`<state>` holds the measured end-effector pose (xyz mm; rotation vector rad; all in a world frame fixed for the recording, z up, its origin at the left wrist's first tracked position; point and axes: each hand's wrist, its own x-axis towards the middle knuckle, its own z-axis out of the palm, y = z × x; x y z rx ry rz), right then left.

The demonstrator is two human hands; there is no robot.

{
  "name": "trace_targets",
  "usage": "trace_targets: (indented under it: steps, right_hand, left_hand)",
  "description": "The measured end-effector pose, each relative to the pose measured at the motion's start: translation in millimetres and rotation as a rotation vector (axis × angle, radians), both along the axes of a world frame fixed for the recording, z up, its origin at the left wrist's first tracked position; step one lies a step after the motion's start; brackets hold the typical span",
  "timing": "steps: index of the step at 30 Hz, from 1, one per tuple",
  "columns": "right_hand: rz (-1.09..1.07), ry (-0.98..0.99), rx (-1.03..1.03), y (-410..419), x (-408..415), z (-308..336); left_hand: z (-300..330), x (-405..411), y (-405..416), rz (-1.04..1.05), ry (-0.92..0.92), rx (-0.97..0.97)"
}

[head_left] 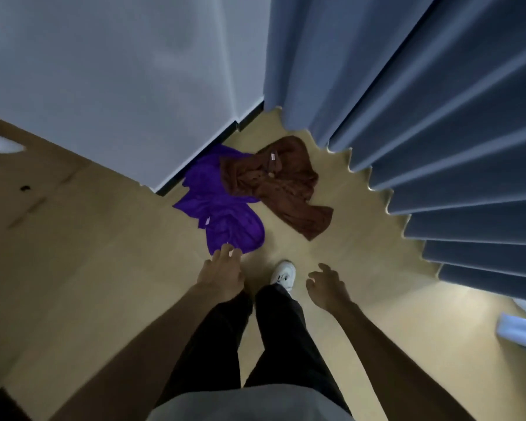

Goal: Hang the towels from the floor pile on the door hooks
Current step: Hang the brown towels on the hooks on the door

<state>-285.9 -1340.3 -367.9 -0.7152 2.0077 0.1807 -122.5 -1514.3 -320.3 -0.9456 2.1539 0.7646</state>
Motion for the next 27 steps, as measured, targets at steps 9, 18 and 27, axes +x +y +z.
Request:
trace_targets:
  steps: [9,18,27]
  right_hand:
    - [-0.015,-0.031,0.056,-4.0,-57.1,-226.0]
    - [0.062,-0.007,0.131,-60.8,-110.7,-459.5]
    - [0.192,0.12,0.222,-89.9,-116.2,-580.3]
  left_hand:
    - [-227.2,-61.7,-7.1,-0.01,-0.014,0.007]
    - [-429.3,-111.1,-49.4,-0.083,0.047,-0.016]
    - [-520.3,-49.0,-22.5,-0.009,-0.032,0.111]
